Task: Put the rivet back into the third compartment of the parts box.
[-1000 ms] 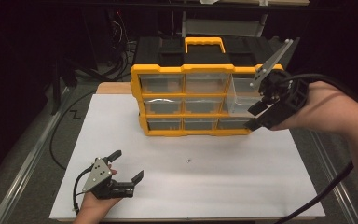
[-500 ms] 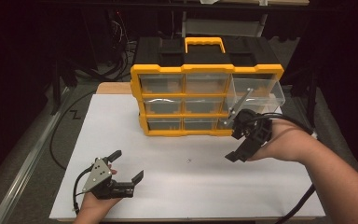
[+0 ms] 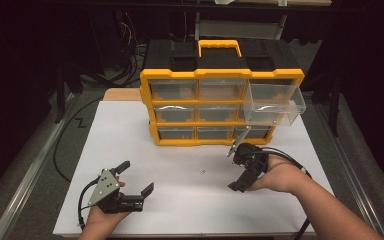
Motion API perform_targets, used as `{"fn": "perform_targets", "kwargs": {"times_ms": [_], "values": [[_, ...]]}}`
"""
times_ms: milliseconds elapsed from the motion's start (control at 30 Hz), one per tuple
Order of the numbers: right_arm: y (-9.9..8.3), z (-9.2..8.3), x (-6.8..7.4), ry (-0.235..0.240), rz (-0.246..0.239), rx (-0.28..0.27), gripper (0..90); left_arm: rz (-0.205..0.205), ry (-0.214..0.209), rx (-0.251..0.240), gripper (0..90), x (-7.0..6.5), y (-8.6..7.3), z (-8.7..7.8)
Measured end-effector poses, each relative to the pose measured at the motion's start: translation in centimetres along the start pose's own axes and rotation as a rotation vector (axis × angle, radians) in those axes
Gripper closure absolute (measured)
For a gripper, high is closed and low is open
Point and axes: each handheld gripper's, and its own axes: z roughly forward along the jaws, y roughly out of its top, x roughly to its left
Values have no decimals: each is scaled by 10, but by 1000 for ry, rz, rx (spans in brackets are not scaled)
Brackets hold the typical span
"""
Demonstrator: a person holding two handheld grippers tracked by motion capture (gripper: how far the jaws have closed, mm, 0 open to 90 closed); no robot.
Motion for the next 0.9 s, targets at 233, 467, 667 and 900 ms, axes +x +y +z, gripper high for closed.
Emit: {"fn": "perform_targets", "kwargs": {"times_ms": [233, 467, 667, 900], "values": [[1, 37, 1, 3, 9, 9, 2, -1, -1, 1, 1, 0, 0, 1], [15, 59, 3, 23, -21, 0, 3, -4, 1, -5, 1, 0, 0, -2], [30, 69, 5, 26, -50, -16, 18, -6, -2, -10, 1, 1, 0, -3], [48, 79, 4, 56, -67, -36, 143, -5, -11, -10, 1, 1, 0, -3]]}}
